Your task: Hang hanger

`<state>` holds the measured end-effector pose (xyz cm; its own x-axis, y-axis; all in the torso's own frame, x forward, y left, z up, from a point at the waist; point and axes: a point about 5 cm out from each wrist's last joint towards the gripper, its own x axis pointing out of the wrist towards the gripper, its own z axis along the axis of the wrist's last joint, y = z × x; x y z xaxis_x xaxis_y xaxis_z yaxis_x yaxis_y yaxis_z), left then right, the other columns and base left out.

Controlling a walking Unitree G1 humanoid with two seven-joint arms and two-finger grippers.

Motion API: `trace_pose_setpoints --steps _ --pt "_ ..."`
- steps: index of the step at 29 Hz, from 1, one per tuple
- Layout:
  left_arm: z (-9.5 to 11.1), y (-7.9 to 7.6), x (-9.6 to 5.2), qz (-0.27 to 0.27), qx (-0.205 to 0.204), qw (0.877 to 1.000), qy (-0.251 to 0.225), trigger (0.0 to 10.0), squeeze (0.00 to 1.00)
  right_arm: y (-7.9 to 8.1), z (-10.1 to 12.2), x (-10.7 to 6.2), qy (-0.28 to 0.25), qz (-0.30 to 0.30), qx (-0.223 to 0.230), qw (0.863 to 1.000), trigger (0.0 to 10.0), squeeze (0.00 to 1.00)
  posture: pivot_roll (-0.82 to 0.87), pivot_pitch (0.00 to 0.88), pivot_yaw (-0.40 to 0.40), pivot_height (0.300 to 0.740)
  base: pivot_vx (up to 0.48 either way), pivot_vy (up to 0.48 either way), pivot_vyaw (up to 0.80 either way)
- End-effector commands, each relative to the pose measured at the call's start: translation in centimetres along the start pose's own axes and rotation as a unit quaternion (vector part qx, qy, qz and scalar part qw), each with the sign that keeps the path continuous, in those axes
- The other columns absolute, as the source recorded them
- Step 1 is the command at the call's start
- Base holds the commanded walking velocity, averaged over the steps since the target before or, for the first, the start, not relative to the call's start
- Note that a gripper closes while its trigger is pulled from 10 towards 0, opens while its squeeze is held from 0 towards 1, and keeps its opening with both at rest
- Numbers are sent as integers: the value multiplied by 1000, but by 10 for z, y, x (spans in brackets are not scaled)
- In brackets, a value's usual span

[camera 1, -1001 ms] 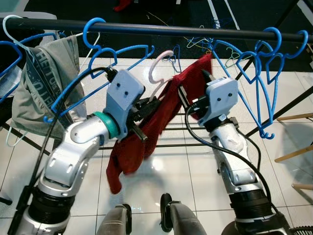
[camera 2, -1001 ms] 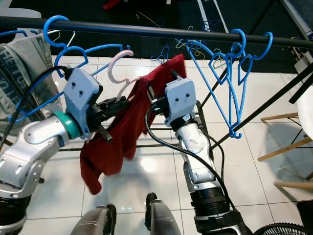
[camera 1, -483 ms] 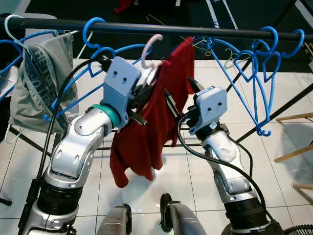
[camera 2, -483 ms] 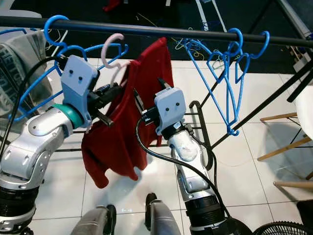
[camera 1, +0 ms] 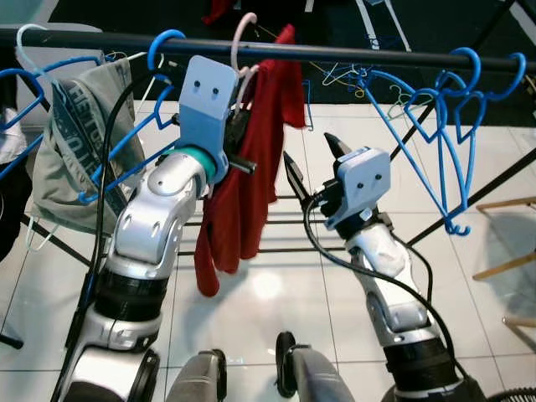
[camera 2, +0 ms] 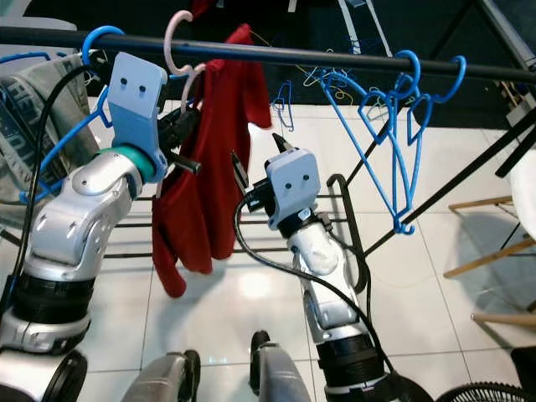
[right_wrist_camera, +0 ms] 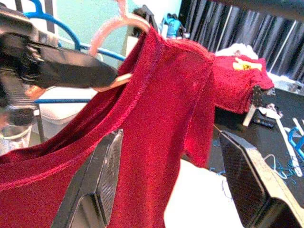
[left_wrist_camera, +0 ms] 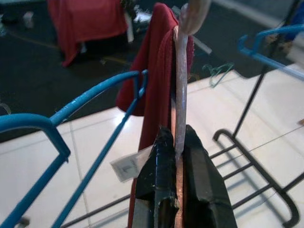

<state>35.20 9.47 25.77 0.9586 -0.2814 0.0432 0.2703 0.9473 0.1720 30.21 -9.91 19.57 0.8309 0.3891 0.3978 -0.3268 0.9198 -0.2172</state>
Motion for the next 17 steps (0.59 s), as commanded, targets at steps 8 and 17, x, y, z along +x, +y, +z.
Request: trace_pose_setpoints --steps 8,17 --pt "-17 11 16 50 8 997 49 10000 0 -1 -2 -4 9 -9 1 1000 10000 0 -5 184 48 740 0 0 0" --pt "-16 17 9 58 0 998 13 10000 1000 -2 -3 -6 10 -16 2 1000 10000 0 2 189 54 740 0 0 0"
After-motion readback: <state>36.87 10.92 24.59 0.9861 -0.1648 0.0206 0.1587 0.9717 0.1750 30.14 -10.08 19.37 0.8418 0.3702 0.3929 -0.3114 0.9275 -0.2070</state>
